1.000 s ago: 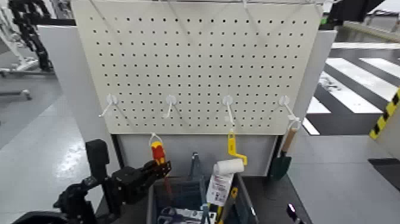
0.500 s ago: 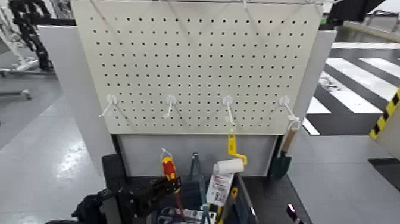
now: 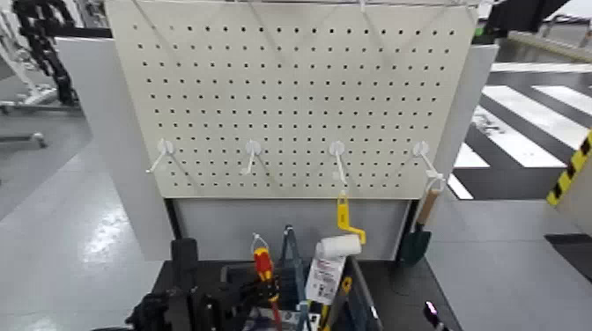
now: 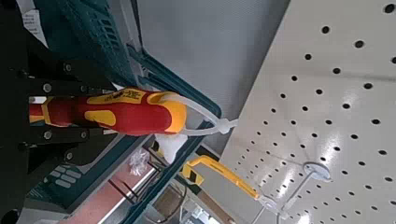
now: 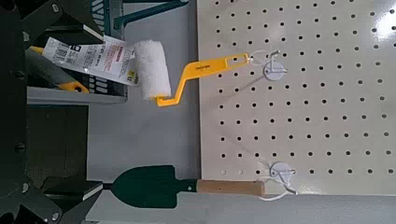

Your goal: Put the red screwdriver into the crate.

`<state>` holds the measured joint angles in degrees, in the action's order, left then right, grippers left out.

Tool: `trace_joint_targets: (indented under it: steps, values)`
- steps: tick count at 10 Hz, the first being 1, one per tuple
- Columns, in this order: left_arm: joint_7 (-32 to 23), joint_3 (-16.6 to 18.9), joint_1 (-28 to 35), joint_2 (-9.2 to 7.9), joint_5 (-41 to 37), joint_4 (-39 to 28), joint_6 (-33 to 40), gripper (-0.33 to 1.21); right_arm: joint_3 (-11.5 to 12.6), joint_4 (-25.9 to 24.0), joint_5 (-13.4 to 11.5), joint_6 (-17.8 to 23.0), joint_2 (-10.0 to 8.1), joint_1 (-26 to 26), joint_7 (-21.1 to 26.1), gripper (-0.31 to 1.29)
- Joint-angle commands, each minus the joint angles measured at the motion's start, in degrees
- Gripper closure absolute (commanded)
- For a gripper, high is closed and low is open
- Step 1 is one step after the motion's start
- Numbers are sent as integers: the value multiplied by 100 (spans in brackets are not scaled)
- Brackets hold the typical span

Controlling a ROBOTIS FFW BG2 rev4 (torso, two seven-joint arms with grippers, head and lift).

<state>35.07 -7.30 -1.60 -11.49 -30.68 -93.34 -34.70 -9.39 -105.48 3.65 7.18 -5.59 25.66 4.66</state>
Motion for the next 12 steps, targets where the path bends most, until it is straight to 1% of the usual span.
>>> trace_joint_targets:
  steps: [1,2,3,4,5,8,10,12]
  values:
    - [0,-61,-24,-2,-237,159,-98,92,-1,2,13,3,5,0,0,20]
    - [0,-61,-16,-2,-439,238,-72,56,-1,2,21,3,5,0,0,20]
    - [0,-69,-16,-2,-501,264,-28,25,-1,2,21,12,5,0,0,20]
    - [18,-43,-7,-2,-492,220,16,10,-1,2,21,12,-3,0,0,20]
    - [26,1,-7,-11,-483,176,86,13,-1,2,30,12,-3,0,0,20]
    - [35,115,20,-20,-202,-123,297,14,-1,-7,39,12,-3,0,0,20]
    - [9,185,90,-20,282,-430,675,14,-10,-7,39,12,-3,0,0,20]
    - [-431,247,327,-11,958,-870,1106,14,-1,-16,39,3,-3,0,-9,20]
